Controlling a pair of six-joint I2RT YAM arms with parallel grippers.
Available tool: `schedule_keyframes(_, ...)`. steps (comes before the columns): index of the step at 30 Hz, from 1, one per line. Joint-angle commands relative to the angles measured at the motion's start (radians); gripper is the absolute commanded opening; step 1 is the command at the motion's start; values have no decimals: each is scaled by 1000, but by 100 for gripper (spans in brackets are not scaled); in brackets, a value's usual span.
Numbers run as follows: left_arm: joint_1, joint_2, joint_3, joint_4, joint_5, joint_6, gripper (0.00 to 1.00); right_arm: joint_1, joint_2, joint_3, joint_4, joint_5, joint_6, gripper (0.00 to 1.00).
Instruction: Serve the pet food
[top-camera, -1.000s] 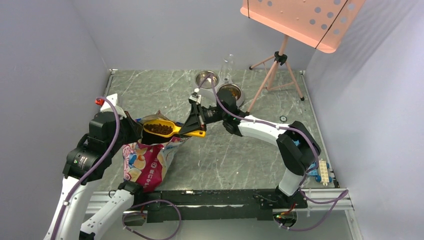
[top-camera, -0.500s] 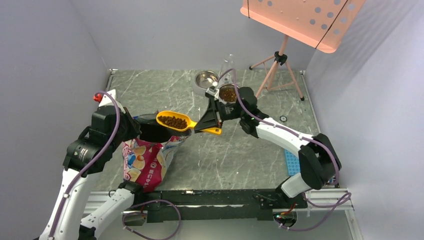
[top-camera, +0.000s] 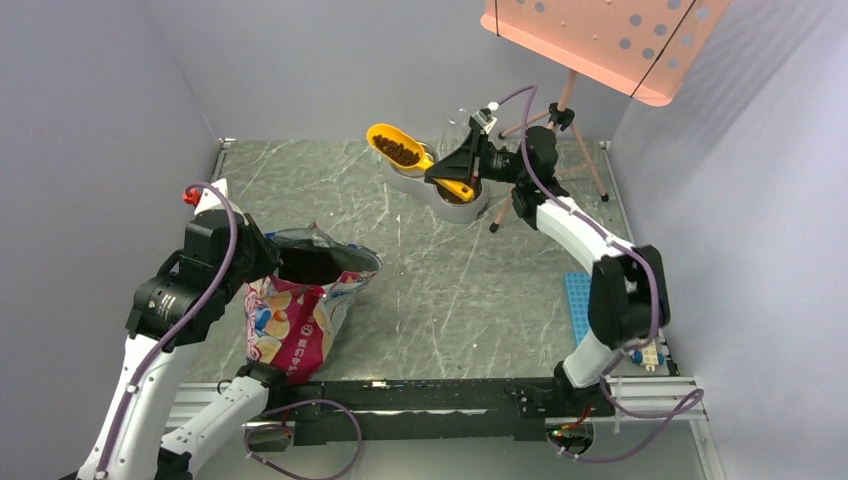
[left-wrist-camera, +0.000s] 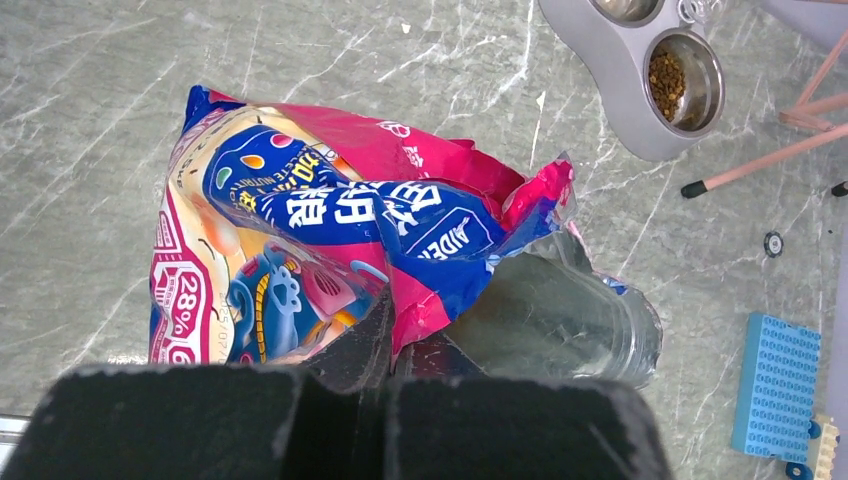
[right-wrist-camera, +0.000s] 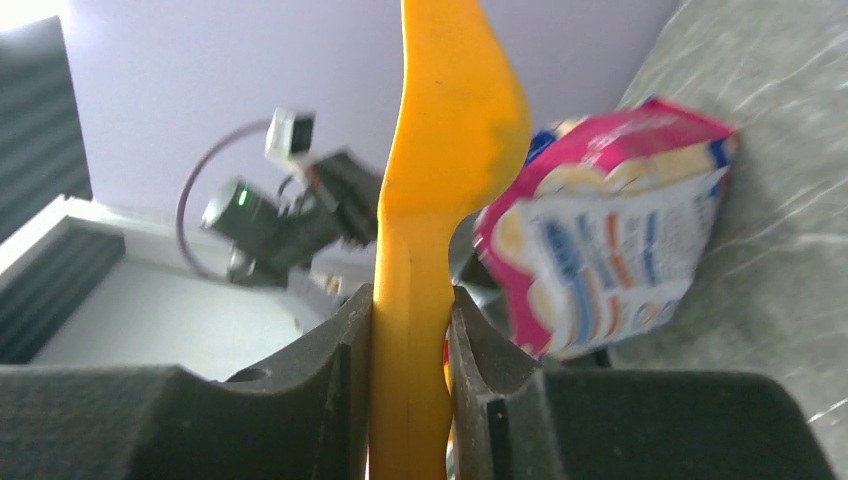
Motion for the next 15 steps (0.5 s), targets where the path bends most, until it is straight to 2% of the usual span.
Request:
schedule_keyframes(1, 0, -33, 12, -7, -28, -17, 0, -32, 173, 72, 114, 188, 64, 0)
schedule_keyframes(5, 0, -44, 13, -7, -20, -18, 0, -47, 300, 169, 22, 351, 15, 0)
schedule_keyframes(8, 0, -53, 10, -13, -21, -21, 0, -54, 385, 202, 22, 420, 40, 0)
schedule_keyframes(15, 0, -56, 16, -12, -19, -18, 0, -53, 467, 301, -271, 587, -50, 0)
